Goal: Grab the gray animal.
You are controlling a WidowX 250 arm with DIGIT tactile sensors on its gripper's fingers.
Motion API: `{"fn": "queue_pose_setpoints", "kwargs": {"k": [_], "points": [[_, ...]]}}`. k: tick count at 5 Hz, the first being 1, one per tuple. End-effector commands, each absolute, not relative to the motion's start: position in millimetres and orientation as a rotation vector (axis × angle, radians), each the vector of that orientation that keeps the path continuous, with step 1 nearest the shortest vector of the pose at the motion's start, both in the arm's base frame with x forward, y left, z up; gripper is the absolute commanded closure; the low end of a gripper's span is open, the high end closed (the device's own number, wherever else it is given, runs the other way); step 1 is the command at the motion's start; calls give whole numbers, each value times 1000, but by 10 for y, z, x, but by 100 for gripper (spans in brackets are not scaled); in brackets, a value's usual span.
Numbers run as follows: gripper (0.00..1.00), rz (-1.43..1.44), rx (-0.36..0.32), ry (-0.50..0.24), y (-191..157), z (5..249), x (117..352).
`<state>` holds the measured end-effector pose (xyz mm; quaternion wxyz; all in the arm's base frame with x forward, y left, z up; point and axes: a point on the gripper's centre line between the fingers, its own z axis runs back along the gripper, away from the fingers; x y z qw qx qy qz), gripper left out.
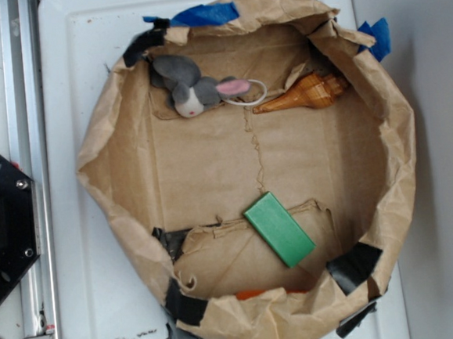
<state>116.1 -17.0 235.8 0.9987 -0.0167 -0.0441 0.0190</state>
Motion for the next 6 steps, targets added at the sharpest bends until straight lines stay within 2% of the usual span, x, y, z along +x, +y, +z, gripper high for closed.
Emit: {"fn": "queue_pose_setpoints", "kwargs": {"k": [1,2,3,4,5,6], "points": [[0,38,-33,-88,-170,2358,1161],[0,40,-52,-132,-46,2395,1661],[0,-26,-109,-236,-38,2413,1862],[0,-94,-88,-279,-82,2332,2019],[0,-237,-55,-272,-90,2024,1972],[0,-254,-45,-242,23,1836,1875]]}}
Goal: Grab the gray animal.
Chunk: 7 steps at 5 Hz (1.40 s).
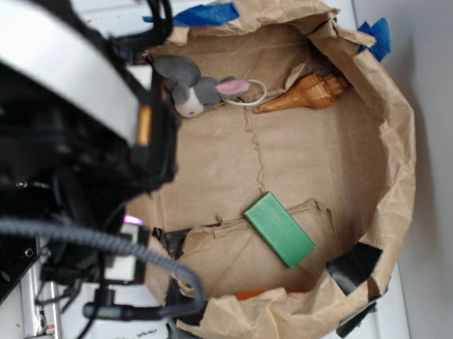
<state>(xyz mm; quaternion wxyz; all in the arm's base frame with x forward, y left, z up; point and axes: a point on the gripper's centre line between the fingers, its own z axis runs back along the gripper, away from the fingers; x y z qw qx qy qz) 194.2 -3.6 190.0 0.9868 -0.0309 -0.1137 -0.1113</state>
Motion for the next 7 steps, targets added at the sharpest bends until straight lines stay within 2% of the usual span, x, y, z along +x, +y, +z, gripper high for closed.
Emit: {"fn": "queue_pose_setpoints", "kwargs": {"k": [1,3,4,5,6,7], "points": [[0,-260,-42,-230,178,1725,1940],[0,-182,-56,-195,398,1682,2252],[0,-185,-47,-187,415,1545,2358],[0,-221,-1,-153,314,1233,2365],[0,-257,14,-128,279,985,2362],[0,-249,18,-116,422,806,2329]]}}
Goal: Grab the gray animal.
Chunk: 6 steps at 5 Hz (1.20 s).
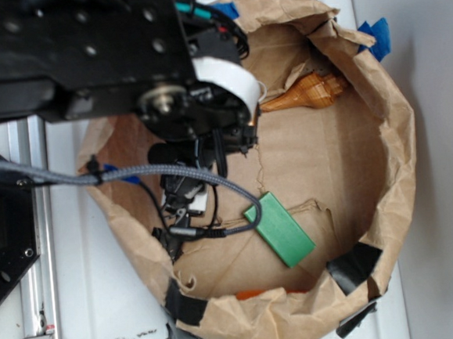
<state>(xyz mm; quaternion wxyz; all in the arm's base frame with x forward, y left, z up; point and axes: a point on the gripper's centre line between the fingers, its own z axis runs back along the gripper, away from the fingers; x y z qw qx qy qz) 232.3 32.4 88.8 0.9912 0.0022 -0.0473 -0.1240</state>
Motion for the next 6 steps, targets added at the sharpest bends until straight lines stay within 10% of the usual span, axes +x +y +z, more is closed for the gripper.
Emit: {"fn": "queue_pose_setpoints", "kwargs": {"k": [1,6], "points": [[0,-285,48,-93,500,783,2271],[0,-280,78,-171,821,1106,2590]]}}
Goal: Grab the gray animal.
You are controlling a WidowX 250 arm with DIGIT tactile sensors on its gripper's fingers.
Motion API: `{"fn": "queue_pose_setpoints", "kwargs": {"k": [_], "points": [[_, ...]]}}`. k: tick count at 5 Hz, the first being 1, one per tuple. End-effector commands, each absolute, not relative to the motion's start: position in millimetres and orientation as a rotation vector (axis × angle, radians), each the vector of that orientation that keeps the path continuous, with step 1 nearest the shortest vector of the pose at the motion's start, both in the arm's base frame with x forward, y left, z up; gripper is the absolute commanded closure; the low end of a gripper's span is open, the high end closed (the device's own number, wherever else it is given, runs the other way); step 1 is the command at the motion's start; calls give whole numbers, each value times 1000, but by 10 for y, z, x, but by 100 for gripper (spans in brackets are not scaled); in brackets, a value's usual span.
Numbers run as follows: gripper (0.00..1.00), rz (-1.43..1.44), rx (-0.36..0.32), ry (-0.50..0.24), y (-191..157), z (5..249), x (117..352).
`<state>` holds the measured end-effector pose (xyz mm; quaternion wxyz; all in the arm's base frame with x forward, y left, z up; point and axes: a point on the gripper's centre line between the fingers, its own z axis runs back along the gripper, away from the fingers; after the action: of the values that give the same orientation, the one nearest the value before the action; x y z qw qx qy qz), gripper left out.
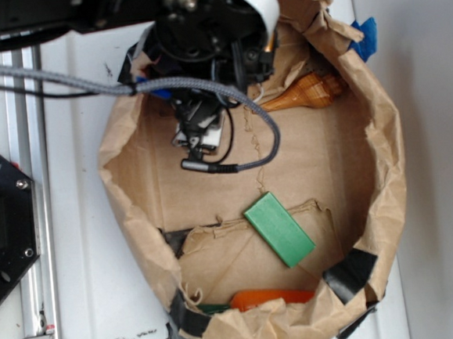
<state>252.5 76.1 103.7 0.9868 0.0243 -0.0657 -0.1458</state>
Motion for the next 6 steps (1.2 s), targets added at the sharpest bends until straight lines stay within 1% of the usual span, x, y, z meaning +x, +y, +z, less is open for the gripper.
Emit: {"fn": "queue_pose_setpoints", "kwargs": {"k": [1,2,3,4,5,6], "points": [[0,-301,80,-137,783,921,2469],[0,-321,65,-113,757,754,2334],[0,-359,70,-76,686,603,2301],[0,-363,69,-63,663,487,2271],[0,-383,66,-37,605,304,2103],[0,-400,64,-19,589,223,2092]]}}
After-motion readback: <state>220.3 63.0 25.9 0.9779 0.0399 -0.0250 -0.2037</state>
